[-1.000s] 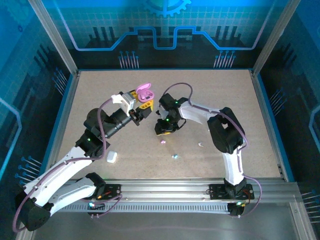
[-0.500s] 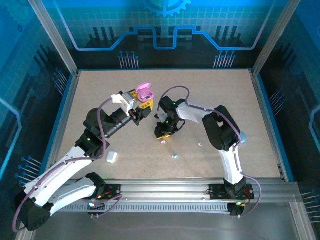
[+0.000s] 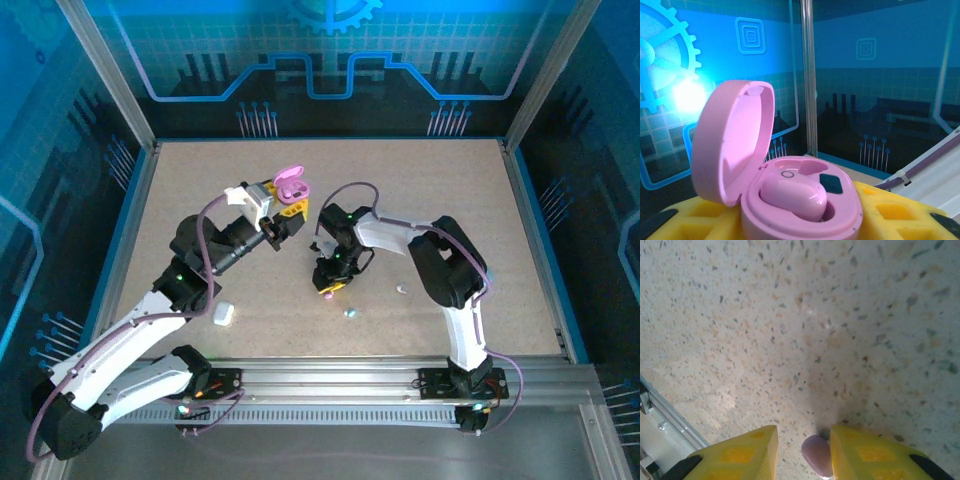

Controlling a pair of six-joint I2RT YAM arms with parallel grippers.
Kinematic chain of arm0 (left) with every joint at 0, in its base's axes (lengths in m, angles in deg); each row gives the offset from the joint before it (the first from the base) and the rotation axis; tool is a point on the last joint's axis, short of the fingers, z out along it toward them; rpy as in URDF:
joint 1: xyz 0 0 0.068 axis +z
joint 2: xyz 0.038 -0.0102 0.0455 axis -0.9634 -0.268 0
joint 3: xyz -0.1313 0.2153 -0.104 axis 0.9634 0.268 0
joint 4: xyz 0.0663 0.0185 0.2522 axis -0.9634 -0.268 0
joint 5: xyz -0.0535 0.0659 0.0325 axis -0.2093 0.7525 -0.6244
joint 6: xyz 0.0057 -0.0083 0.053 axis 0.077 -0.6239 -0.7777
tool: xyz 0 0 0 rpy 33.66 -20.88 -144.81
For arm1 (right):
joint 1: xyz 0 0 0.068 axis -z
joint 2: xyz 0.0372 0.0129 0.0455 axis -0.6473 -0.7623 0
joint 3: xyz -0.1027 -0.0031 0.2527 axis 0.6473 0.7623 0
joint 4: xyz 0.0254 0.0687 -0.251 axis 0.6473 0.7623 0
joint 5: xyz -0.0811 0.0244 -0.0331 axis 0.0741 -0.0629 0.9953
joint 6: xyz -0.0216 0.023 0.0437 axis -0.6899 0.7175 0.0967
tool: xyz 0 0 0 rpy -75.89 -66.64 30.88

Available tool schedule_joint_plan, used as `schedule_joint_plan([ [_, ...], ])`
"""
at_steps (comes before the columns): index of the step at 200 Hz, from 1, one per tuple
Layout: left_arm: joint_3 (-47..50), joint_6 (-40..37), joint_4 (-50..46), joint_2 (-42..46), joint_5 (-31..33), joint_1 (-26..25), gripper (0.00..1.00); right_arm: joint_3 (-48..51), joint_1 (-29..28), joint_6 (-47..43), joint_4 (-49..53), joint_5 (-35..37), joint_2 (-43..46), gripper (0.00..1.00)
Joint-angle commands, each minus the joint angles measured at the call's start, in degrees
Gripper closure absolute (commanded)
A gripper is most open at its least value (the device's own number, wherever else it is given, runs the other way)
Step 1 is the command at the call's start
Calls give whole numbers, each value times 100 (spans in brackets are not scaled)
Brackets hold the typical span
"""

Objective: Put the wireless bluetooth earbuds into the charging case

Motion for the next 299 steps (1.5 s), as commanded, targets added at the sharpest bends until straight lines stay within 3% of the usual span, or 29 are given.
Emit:
schedule_joint_plan([
  [1,-194,70,123,-25,-125,29,53,116,-105,-46,232,-108,265,66],
  [105,-229,101,104,-14,-143,28,53,-509,-321,-458,552,567,85,65],
  [197,-225,93,92,-3,-160,29,53,-1148,-800,-1854,1329,1561,-434,64],
  [299,-188,92,93,42,-151,28,53,-1203,-1089,-2200,1635,2247,-590,66],
])
